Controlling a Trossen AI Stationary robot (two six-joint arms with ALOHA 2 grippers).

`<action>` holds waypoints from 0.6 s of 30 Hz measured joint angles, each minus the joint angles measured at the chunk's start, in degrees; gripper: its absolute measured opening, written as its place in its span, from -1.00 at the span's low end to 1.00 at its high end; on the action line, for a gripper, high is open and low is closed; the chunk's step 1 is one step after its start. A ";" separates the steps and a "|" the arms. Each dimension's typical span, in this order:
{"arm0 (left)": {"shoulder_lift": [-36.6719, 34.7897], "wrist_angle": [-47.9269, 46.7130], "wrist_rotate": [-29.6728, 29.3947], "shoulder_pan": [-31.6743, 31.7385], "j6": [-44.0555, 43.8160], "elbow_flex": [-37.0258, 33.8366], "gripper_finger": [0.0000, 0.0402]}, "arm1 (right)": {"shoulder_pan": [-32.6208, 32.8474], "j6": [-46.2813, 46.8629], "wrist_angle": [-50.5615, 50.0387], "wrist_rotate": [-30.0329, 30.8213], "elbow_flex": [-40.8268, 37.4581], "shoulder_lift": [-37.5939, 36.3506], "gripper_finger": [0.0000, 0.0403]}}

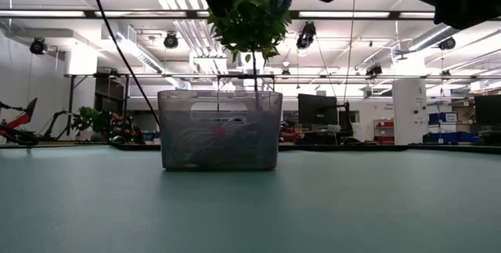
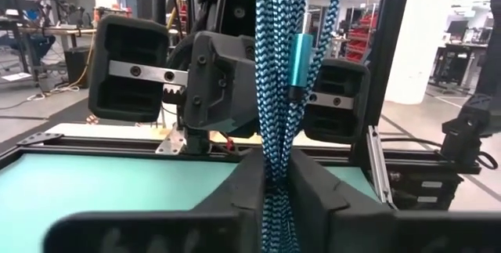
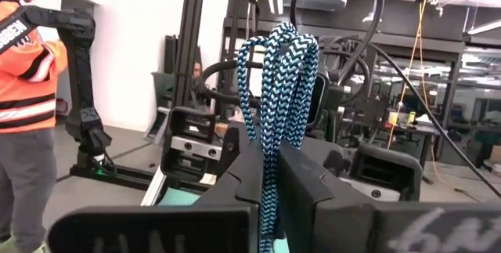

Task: Pick and place USB-C Cables
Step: Put the blue charger cable into the black bin

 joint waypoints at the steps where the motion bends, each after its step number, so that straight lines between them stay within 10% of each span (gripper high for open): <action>1: 0.00 -0.08 0.01 -0.01 0.01 0.00 -0.91 | 0.00 0.04 -0.11 0.08 0.00 0.00 -0.92; 18: -3.04 -9.40 -4.55 0.07 -3.51 0.28 -0.91 | 0.02 2.43 -21.93 11.84 -0.13 -10.02 -0.29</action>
